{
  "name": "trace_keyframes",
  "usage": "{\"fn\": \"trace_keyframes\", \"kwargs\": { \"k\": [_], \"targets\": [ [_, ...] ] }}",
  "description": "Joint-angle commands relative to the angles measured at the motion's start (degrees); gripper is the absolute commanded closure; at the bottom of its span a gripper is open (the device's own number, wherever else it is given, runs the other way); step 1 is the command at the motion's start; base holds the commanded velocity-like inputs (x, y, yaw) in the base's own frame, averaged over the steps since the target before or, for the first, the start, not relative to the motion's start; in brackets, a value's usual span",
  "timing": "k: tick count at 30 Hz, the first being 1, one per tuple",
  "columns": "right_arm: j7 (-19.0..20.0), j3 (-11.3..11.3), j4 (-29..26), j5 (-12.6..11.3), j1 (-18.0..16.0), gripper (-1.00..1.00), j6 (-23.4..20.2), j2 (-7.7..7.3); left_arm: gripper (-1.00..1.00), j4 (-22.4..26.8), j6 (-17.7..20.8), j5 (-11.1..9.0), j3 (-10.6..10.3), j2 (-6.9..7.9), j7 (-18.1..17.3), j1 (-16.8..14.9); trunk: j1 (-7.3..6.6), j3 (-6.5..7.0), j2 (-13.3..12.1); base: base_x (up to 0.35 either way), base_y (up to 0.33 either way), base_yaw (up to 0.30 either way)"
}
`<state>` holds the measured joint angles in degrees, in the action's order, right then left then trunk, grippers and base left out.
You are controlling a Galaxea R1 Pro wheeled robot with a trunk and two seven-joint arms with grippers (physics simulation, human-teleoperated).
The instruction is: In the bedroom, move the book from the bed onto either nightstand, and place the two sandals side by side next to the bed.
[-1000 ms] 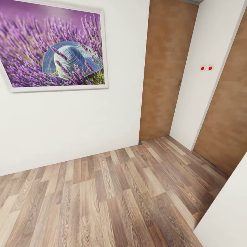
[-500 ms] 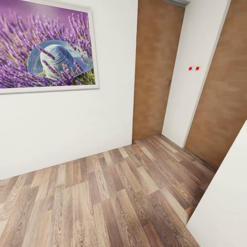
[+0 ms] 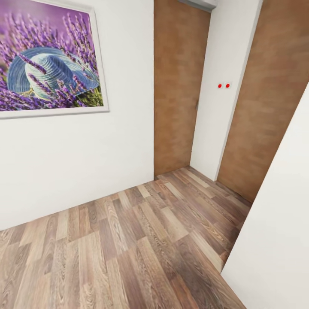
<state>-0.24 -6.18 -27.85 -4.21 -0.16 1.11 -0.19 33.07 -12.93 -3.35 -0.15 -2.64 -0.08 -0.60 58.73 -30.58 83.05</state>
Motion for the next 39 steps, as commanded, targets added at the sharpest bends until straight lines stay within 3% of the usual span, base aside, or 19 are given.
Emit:
{"fn": "trace_keyframes", "kwargs": {
  "k": [1,39],
  "targets": [
    [0.0,0.0,0.0,-0.4,0.0,-1.00,0.1,0.00,-1.00,0.0,-0.2,-0.3,0.0,0.00,0.0,0.0,0.00,-0.05,0.0,0.000,0.000,-0.162],
    [0.0,0.0,0.0,-0.3,0.0,-1.00,0.1,-0.02,-1.00,0.0,-0.2,-0.3,0.0,-0.04,0.0,0.0,0.00,-0.05,0.0,0.144,0.000,-0.017]
  ]
}}
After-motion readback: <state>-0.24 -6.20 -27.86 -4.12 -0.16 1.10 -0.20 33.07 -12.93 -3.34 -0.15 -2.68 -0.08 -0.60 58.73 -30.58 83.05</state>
